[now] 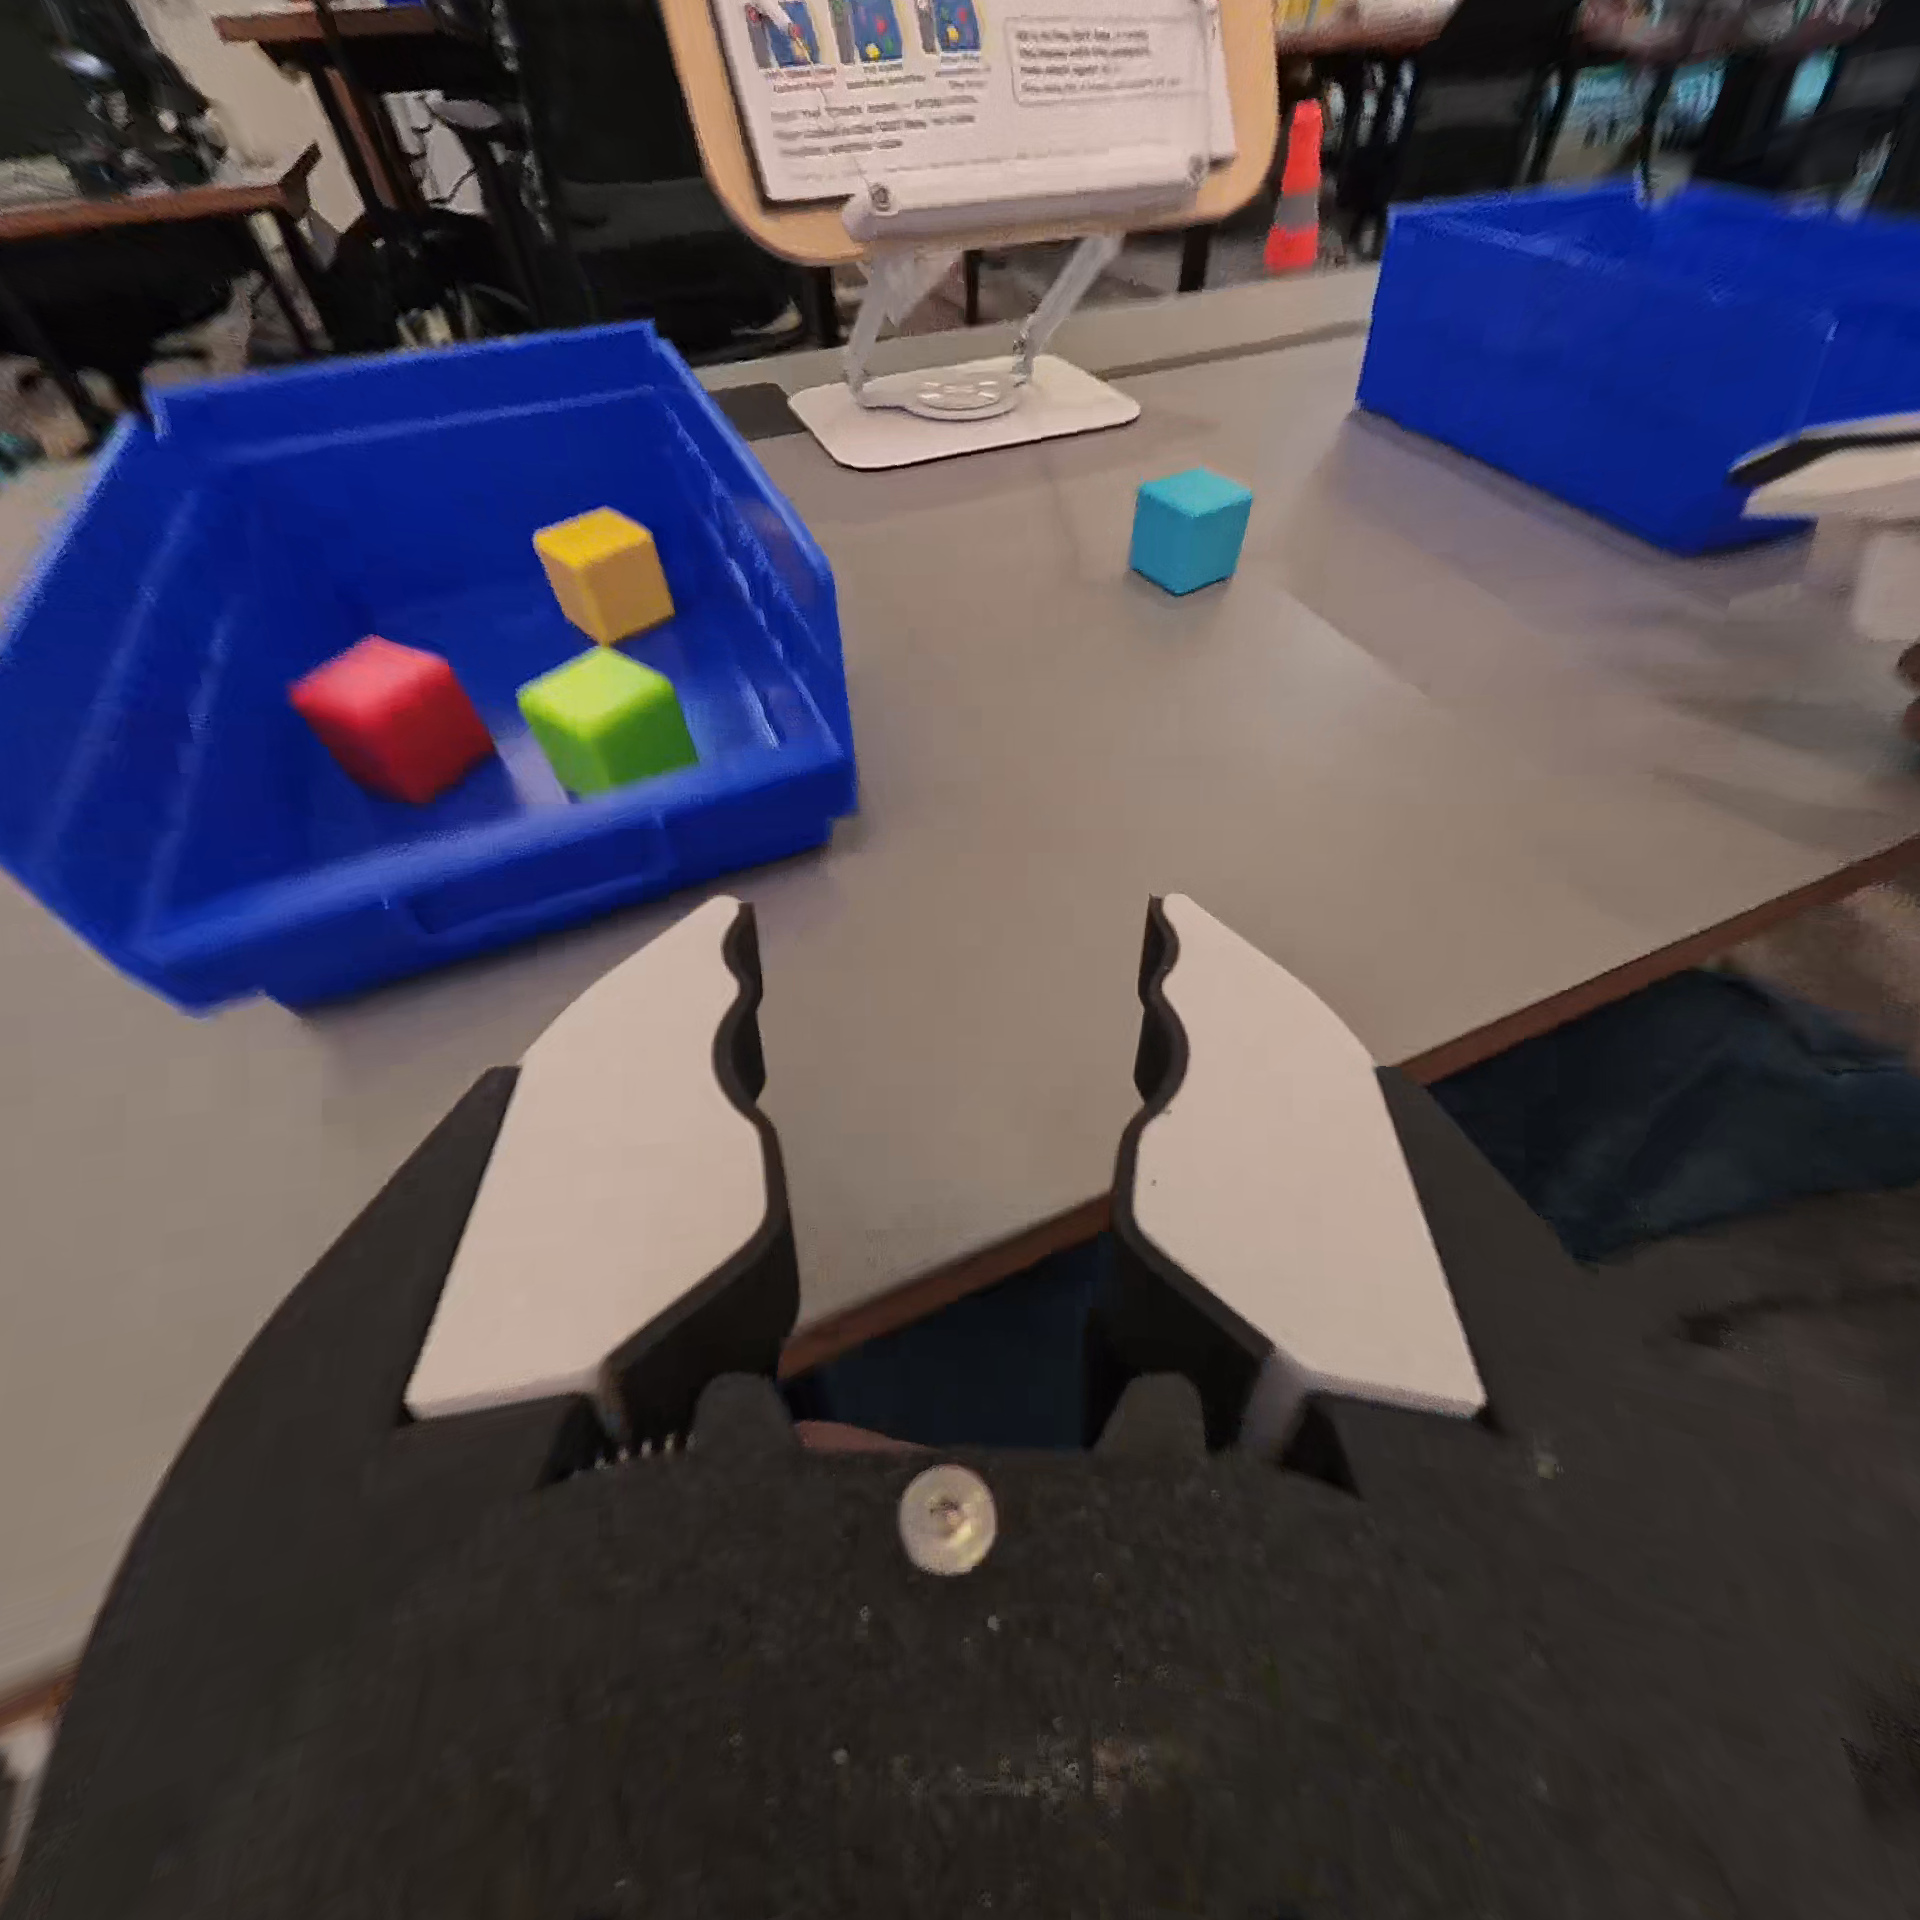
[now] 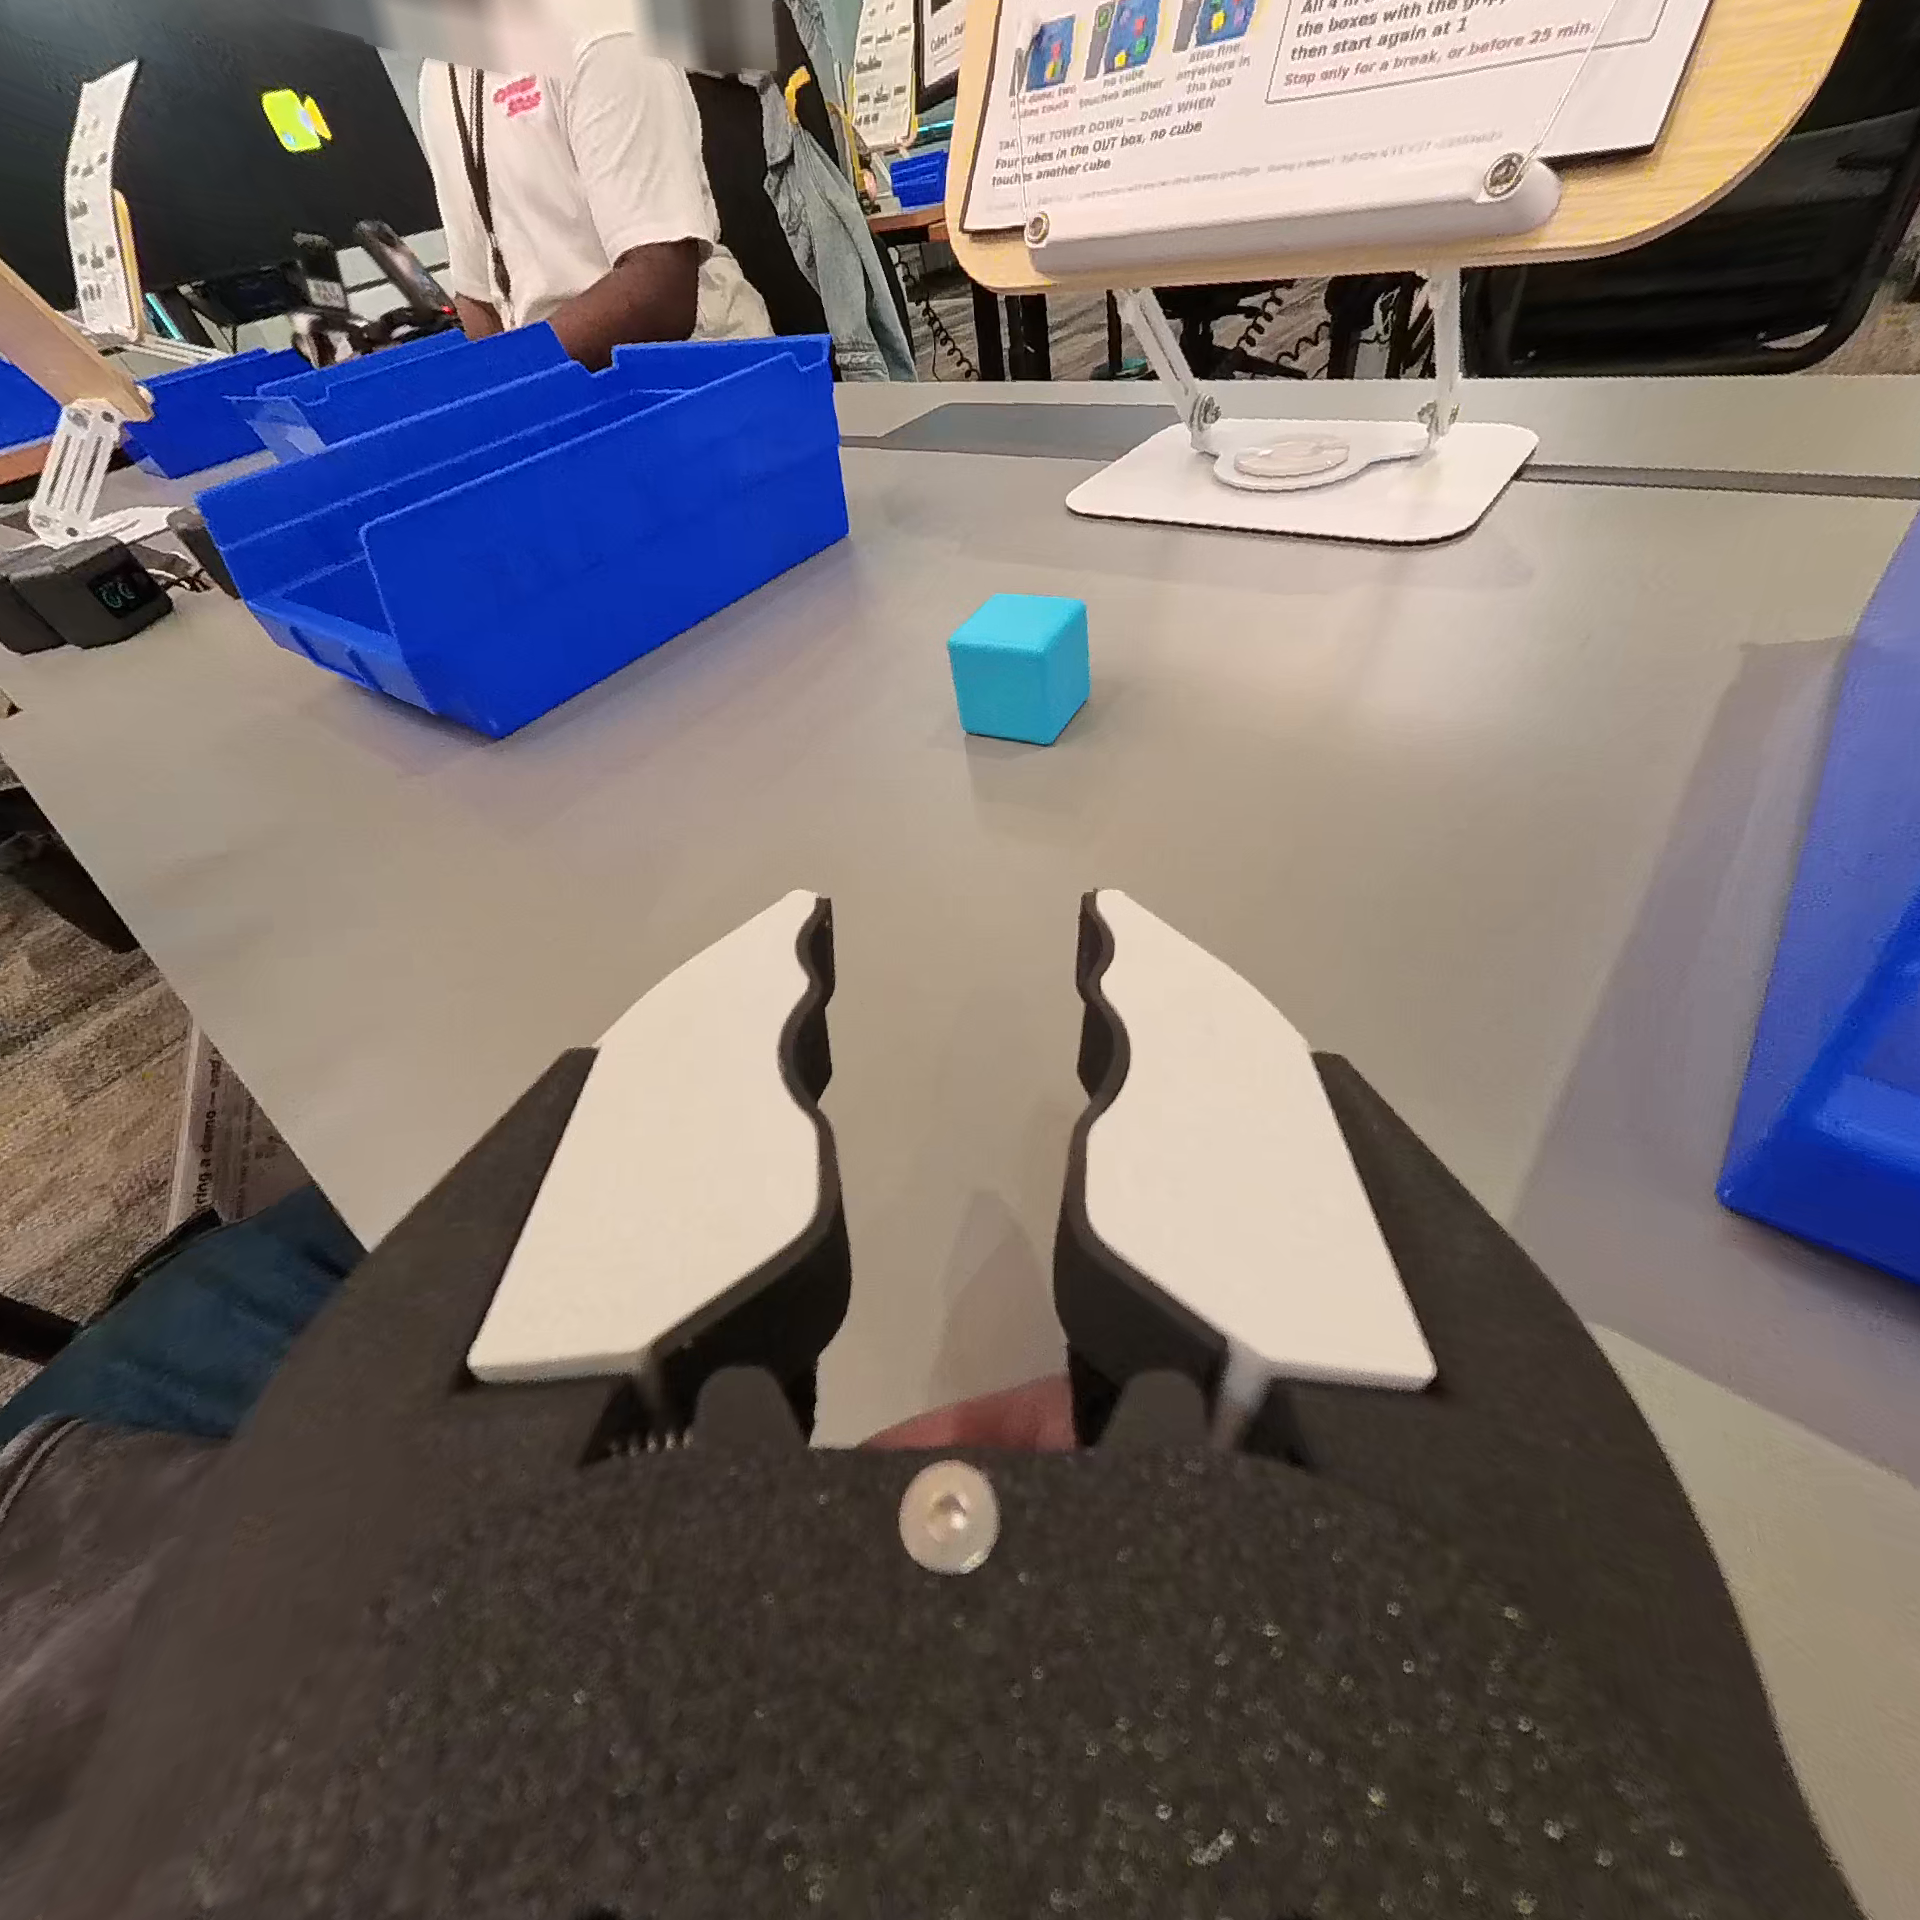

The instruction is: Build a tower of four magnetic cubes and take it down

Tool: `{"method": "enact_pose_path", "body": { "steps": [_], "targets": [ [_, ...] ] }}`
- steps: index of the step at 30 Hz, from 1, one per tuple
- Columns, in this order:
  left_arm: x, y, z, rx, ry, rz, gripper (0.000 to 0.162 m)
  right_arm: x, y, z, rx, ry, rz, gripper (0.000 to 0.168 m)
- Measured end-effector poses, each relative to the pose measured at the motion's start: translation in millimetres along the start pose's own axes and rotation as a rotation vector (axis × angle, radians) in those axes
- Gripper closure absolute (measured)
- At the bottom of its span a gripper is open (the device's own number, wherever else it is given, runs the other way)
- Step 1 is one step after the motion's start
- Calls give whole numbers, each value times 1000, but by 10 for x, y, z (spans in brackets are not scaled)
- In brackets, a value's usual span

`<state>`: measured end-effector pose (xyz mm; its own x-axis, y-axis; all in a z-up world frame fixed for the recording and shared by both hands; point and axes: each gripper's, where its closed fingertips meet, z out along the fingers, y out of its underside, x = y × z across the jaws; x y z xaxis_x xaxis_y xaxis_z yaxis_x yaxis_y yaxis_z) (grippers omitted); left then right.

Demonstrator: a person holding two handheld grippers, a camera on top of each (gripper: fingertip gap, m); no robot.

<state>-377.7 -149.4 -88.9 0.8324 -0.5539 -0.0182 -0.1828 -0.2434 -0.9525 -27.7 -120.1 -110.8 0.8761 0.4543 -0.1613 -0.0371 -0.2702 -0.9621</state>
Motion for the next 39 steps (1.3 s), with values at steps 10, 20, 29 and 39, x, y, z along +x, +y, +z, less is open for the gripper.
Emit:
{"method": "enact_pose_path", "body": {
  "steps": [10,20,29,39],
  "targets": [
    [-970,-370,1151,-642,108,466,85,-11,-22,-22,21,-24,16,124],
    [-1280,95,1713,-827,379,450,97,-10,-26,-27,25,-23,17,124],
    [-1299,450,1878,-963,415,517,106,-59,11,26,-6,-57,51,124],
    [-1195,-123,1635,-843,416,561,111,-41,-1,15,5,-67,83,125]
  ]
}}
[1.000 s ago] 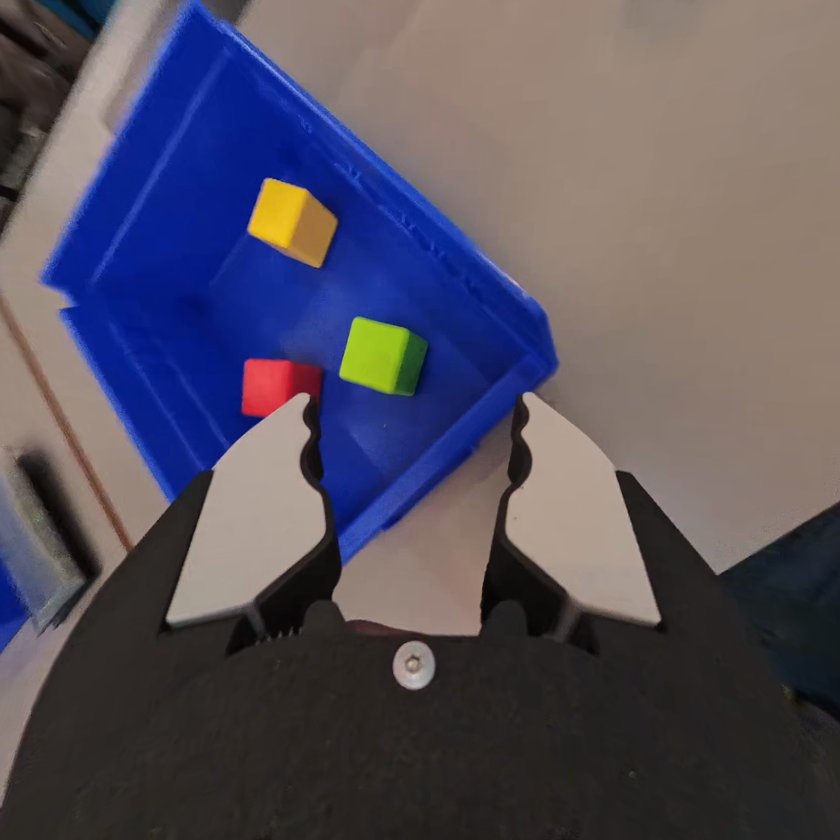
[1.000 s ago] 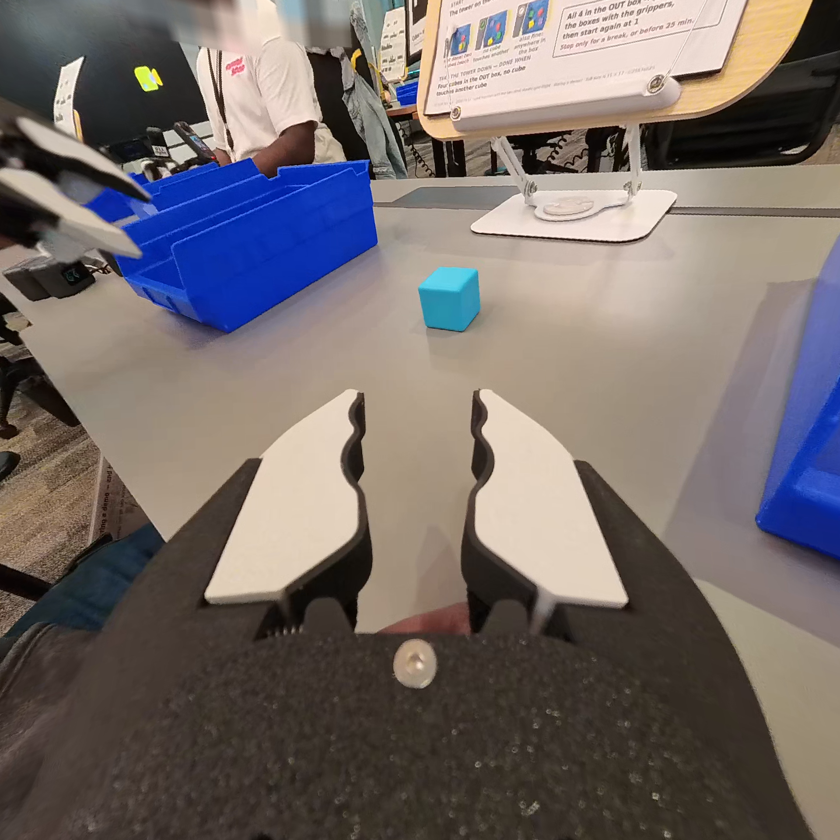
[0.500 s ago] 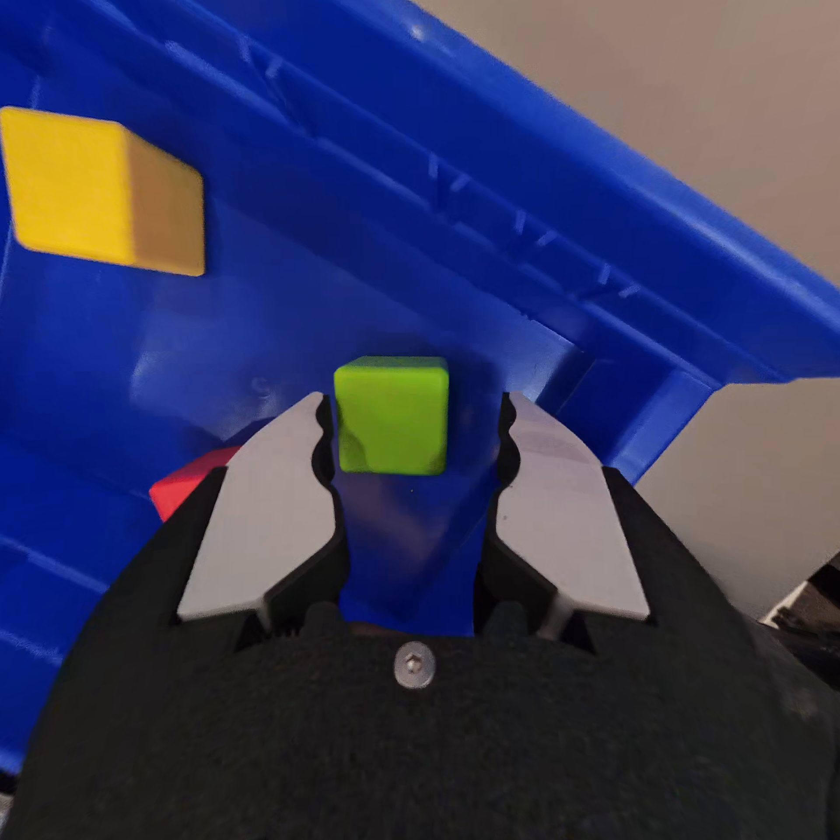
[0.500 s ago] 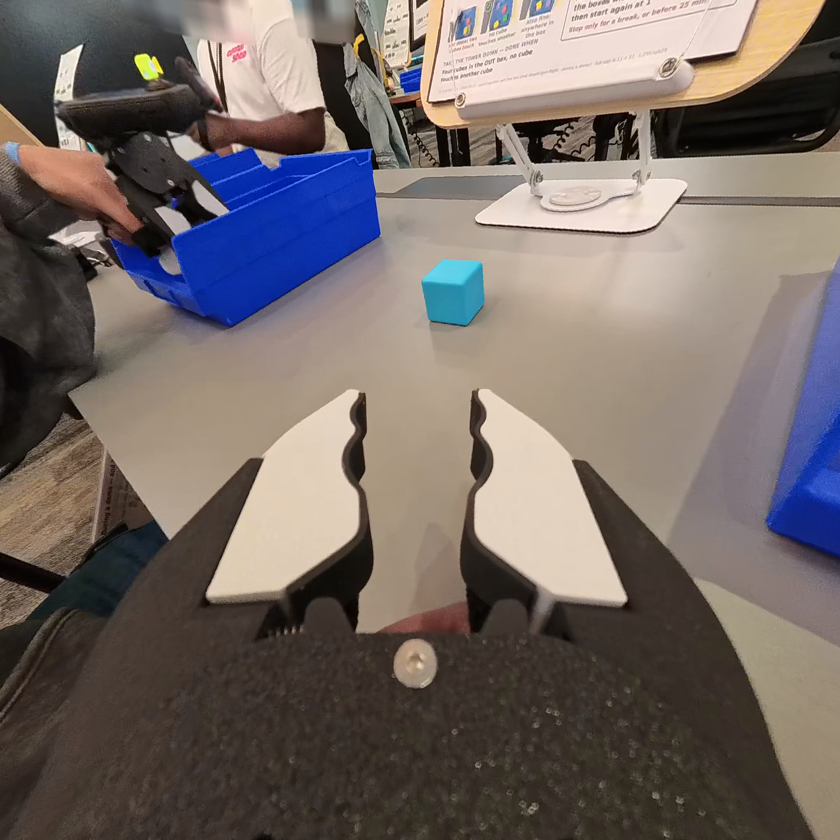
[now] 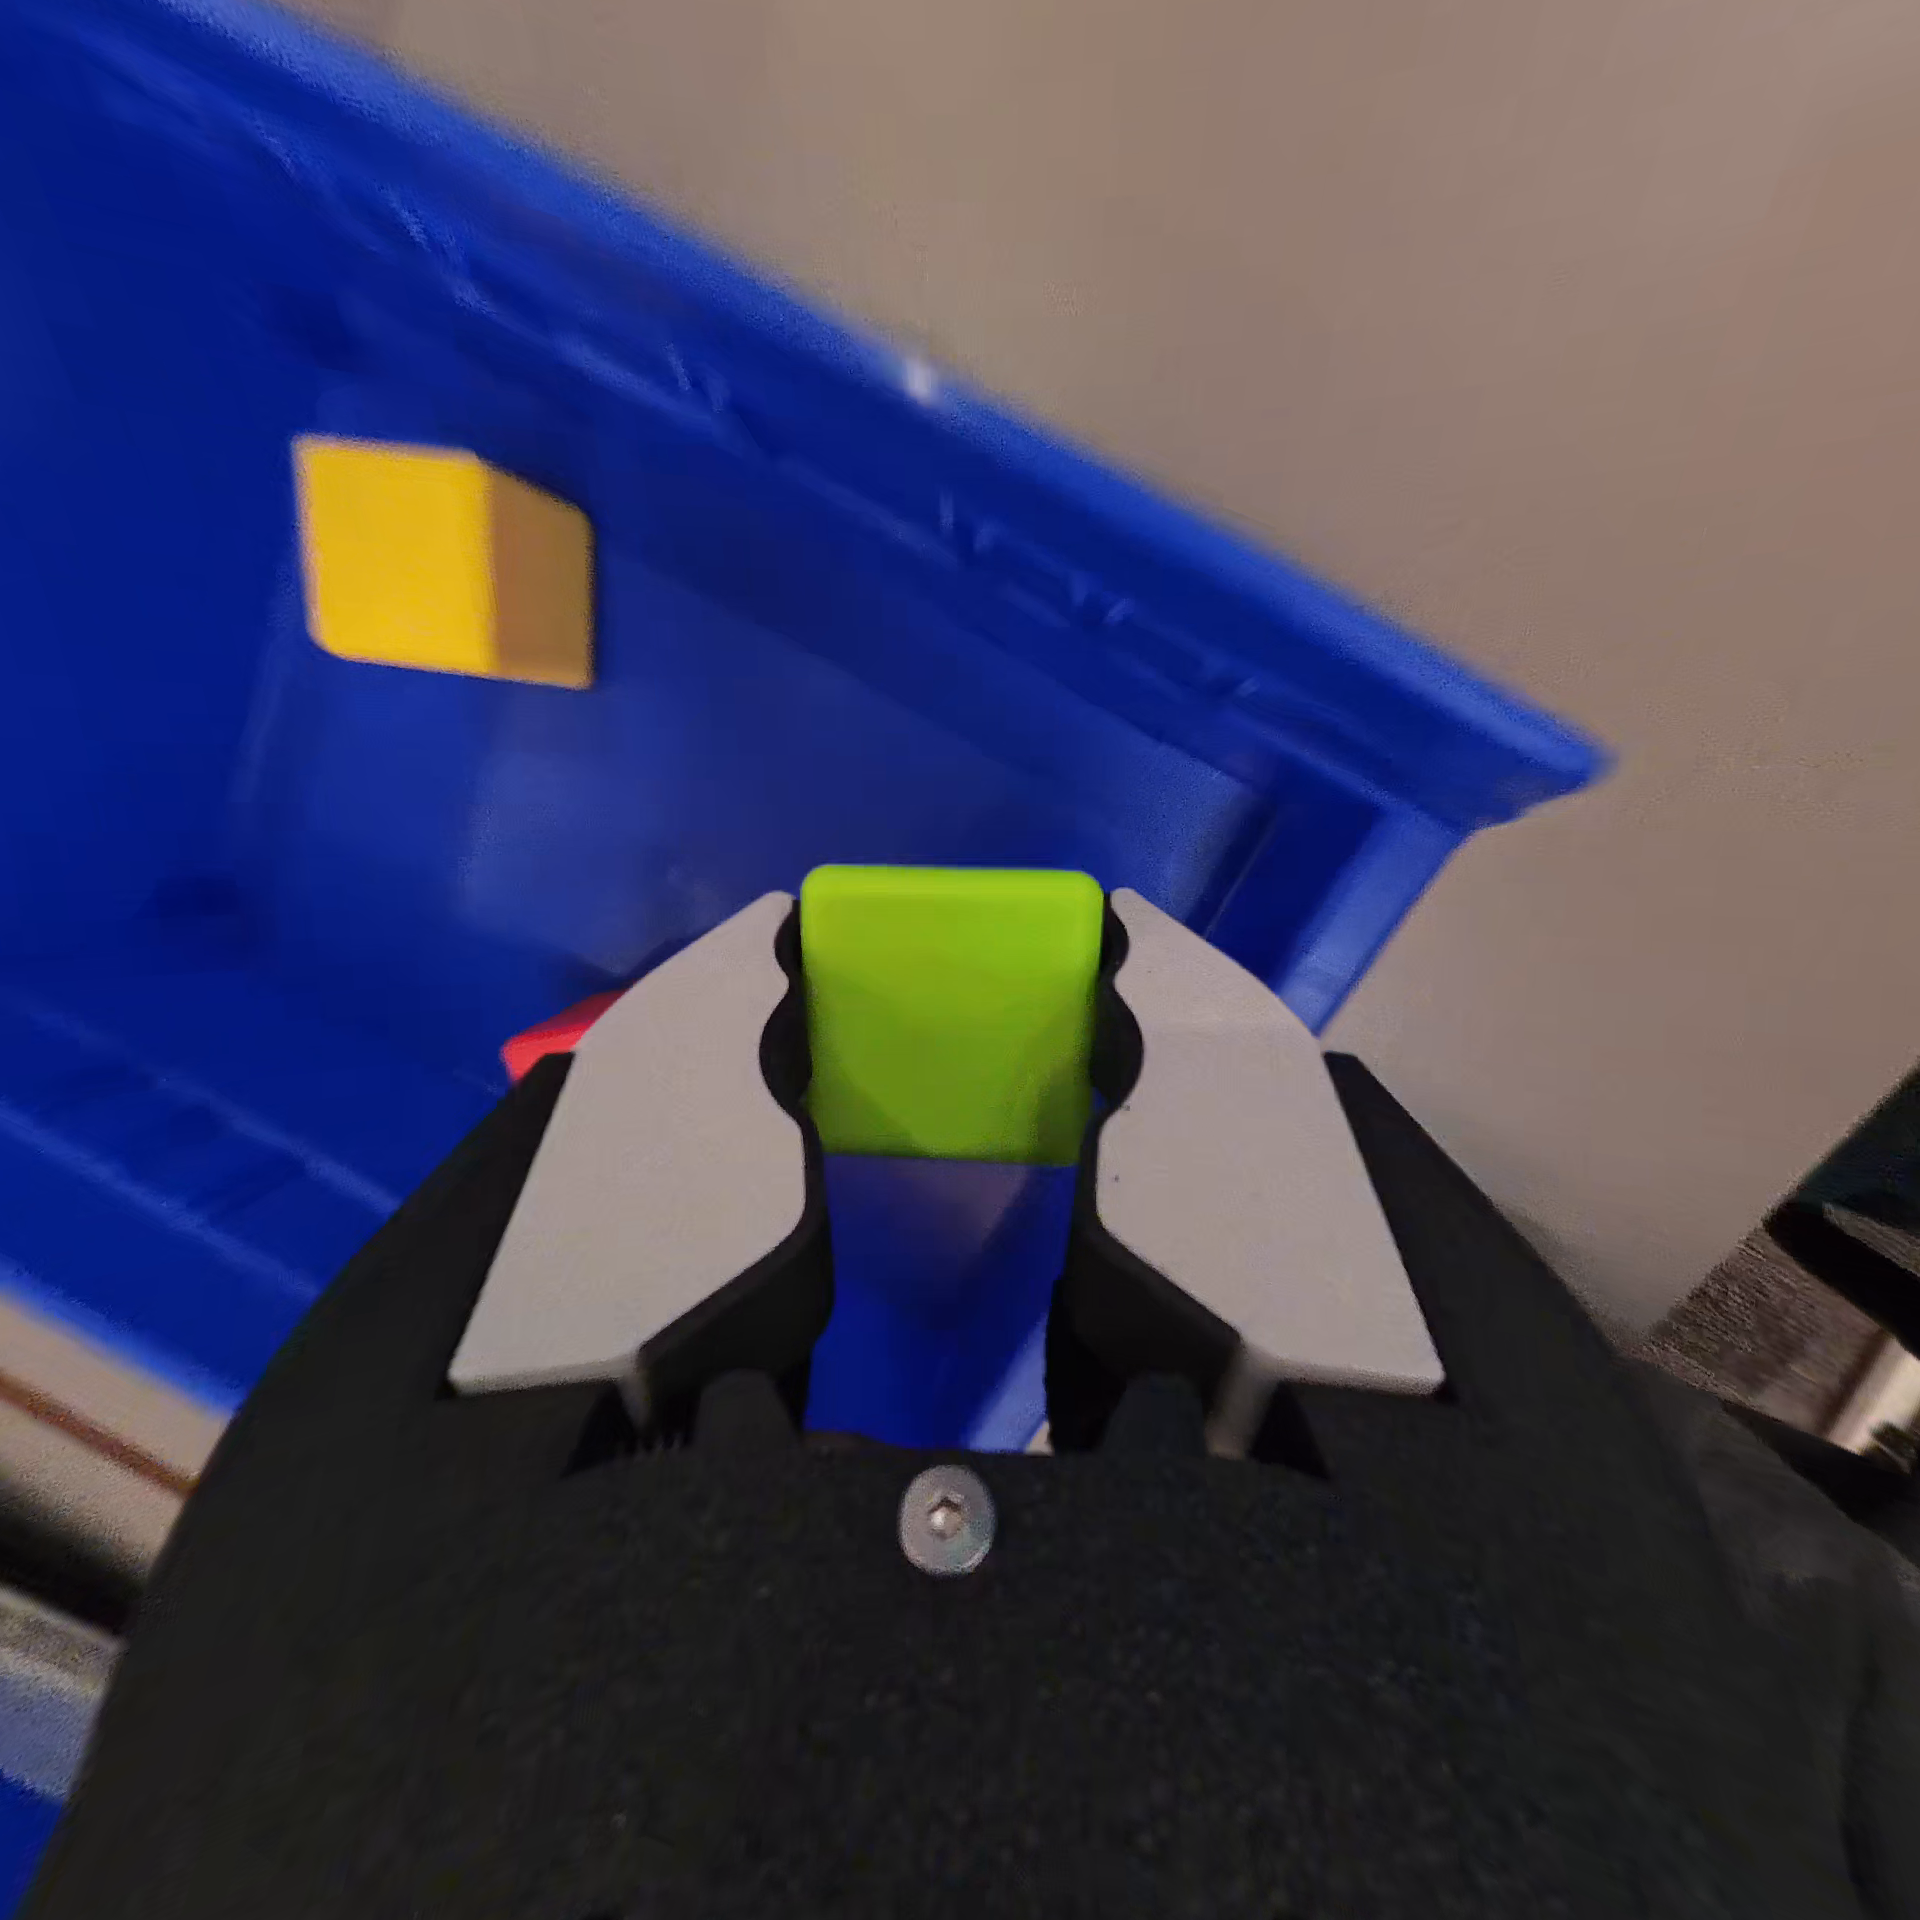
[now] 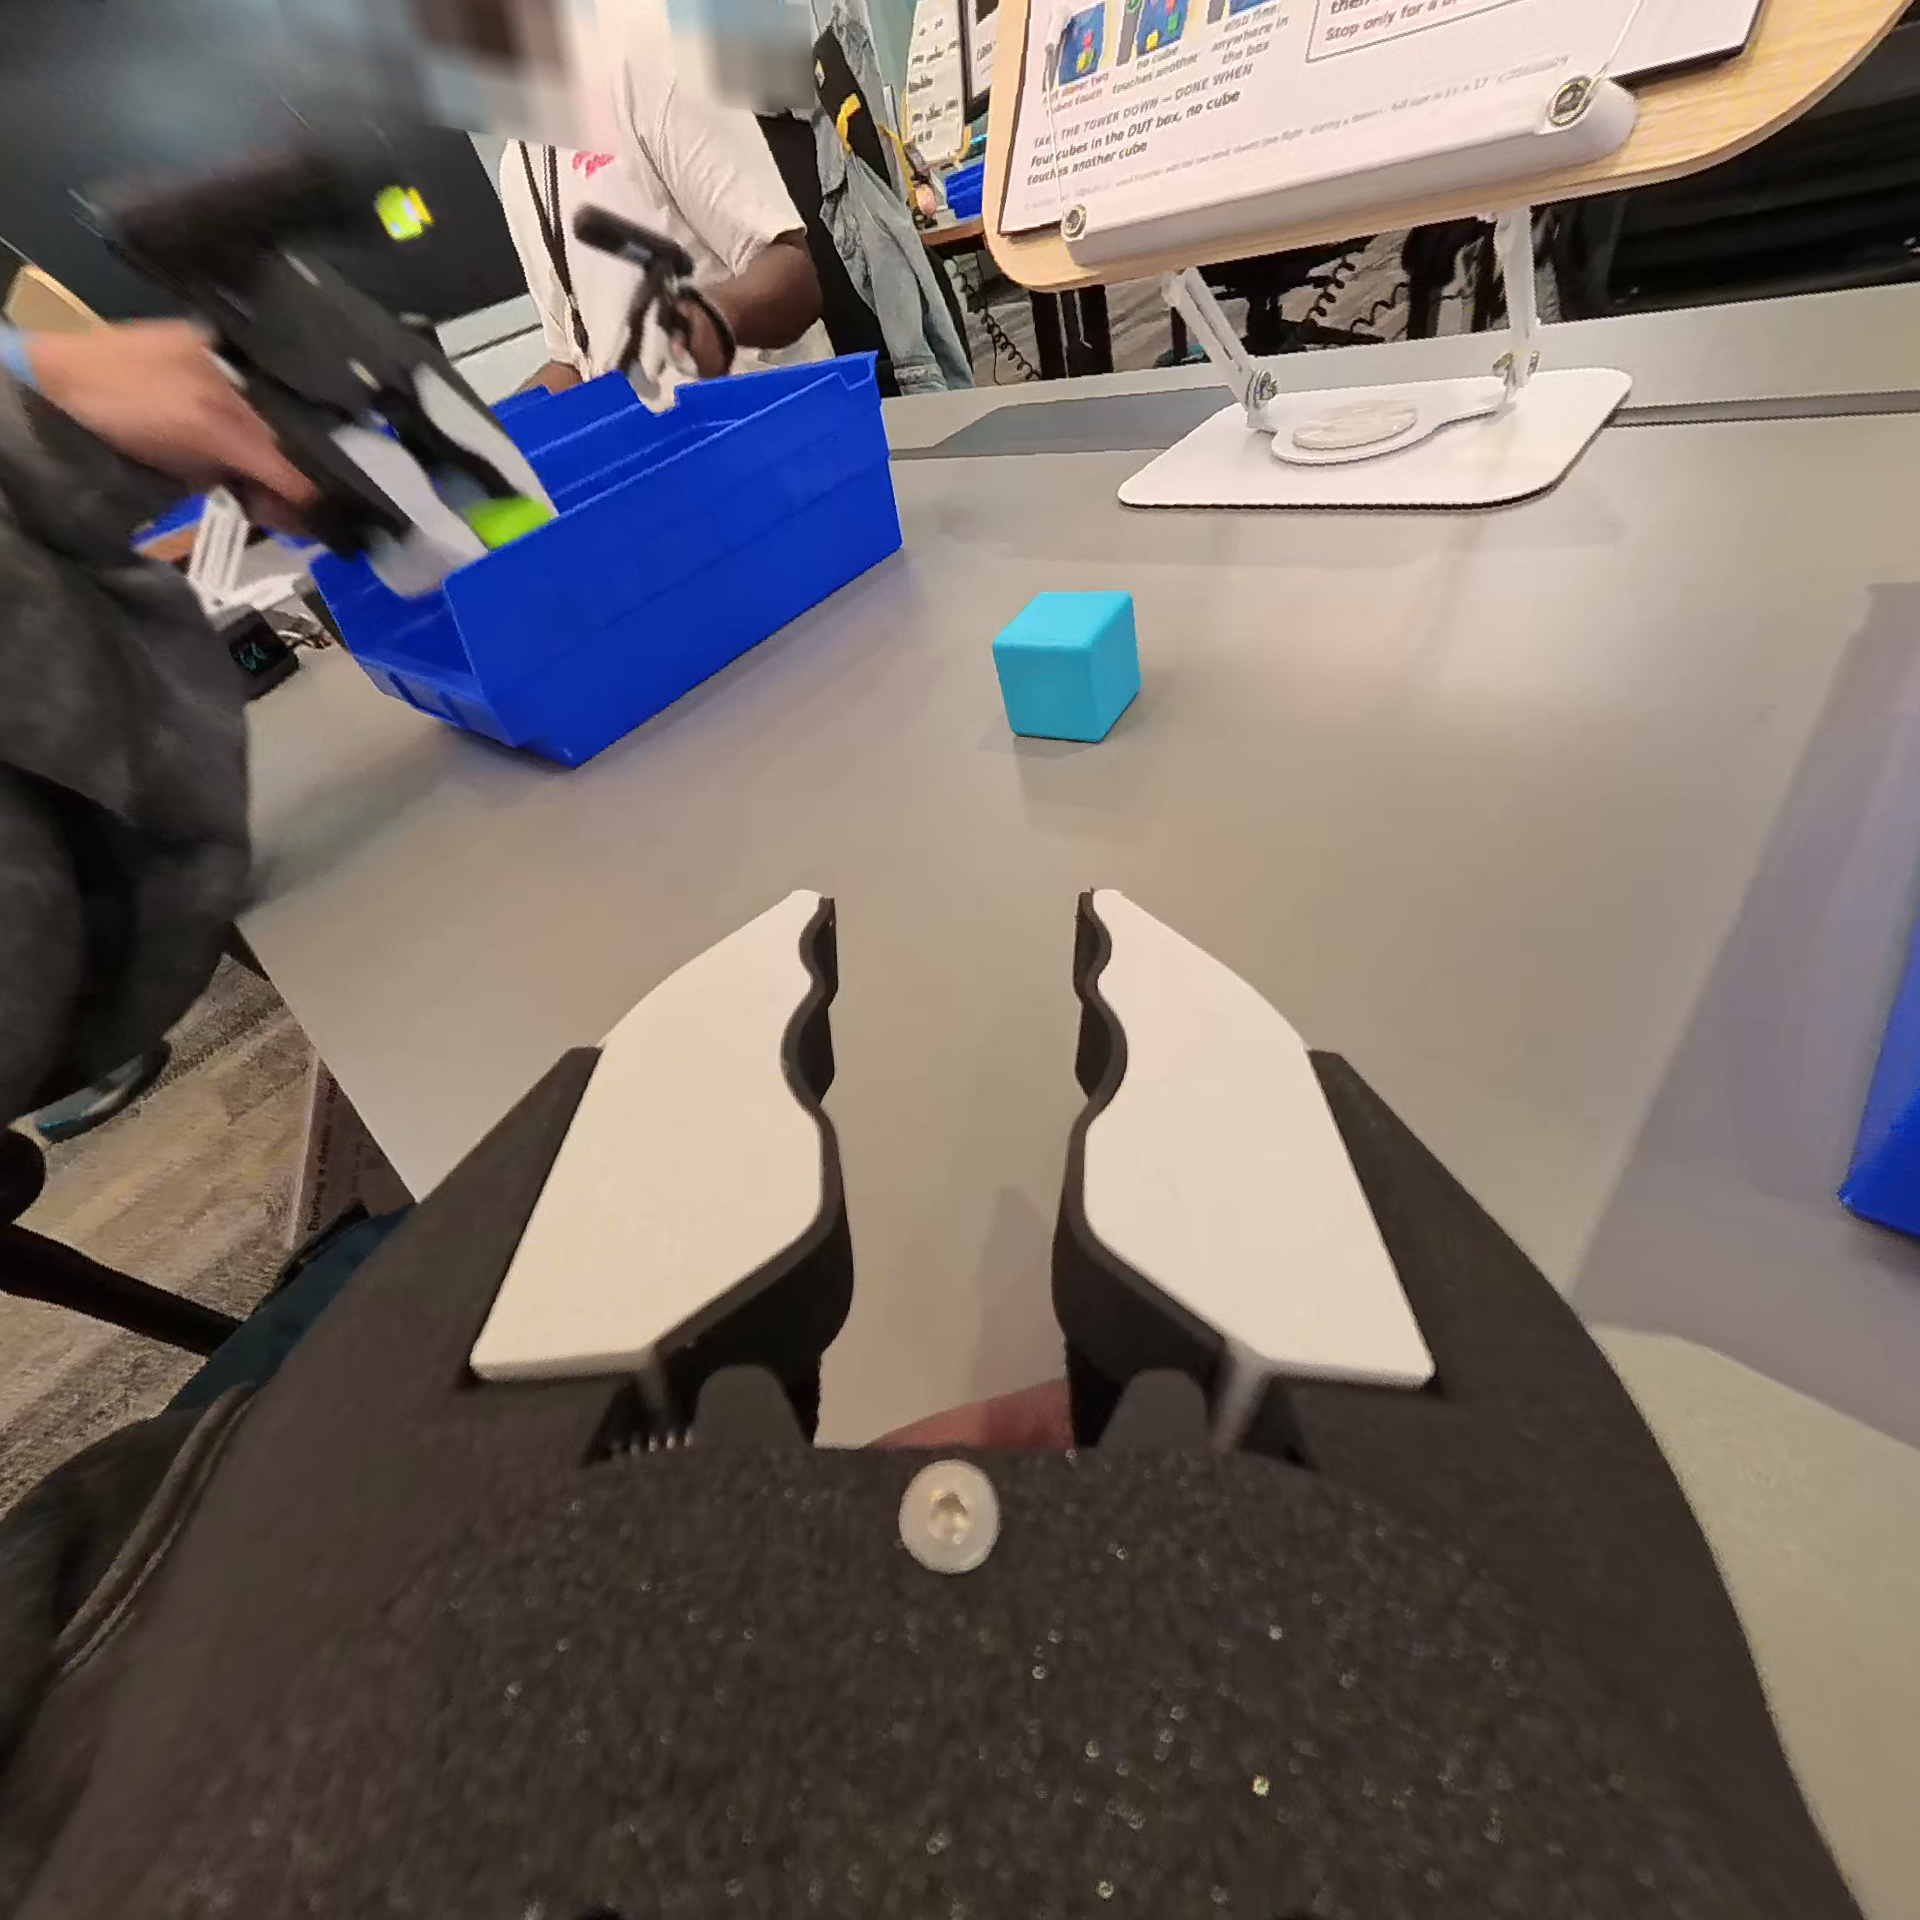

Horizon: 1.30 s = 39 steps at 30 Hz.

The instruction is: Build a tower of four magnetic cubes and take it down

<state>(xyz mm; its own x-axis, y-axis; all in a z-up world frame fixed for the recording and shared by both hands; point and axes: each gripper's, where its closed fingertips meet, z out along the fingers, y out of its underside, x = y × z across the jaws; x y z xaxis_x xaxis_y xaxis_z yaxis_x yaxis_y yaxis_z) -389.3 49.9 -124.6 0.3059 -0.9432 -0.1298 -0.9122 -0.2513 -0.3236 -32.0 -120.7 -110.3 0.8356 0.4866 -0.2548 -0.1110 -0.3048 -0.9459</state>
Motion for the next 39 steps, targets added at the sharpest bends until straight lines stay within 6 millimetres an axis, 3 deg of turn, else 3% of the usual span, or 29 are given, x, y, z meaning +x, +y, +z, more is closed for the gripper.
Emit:
{"method": "enact_pose_path", "body": {
  "steps": [4,8,11,14,17,20,24,29,39],
  "targets": [
    [83,-583,-579,118,-75,104,111,-8,2,4,-3,0,-9,125],
    [322,-1317,-787,169,-107,264,111,-29,19,18,-17,2,-31,125],
    [487,-1872,-620,185,-88,354,111,-37,13,11,-11,7,-44,124],
    [667,-2321,-201,187,11,380,112,-29,-15,-14,13,14,-43,125],
    [726,-2631,262,190,76,338,112,-30,2,2,-1,4,-34,125],
    [822,-2782,577,226,188,288,112,-41,14,12,-12,-1,-40,125],
    [799,-2755,834,206,212,276,112,-51,-4,-7,6,6,-56,125],
    [795,-2825,908,236,245,237,112,-44,-9,-15,10,4,-43,125],
    [826,-2754,995,291,277,227,112,-48,-4,-11,6,5,-49,125]
  ]
}}
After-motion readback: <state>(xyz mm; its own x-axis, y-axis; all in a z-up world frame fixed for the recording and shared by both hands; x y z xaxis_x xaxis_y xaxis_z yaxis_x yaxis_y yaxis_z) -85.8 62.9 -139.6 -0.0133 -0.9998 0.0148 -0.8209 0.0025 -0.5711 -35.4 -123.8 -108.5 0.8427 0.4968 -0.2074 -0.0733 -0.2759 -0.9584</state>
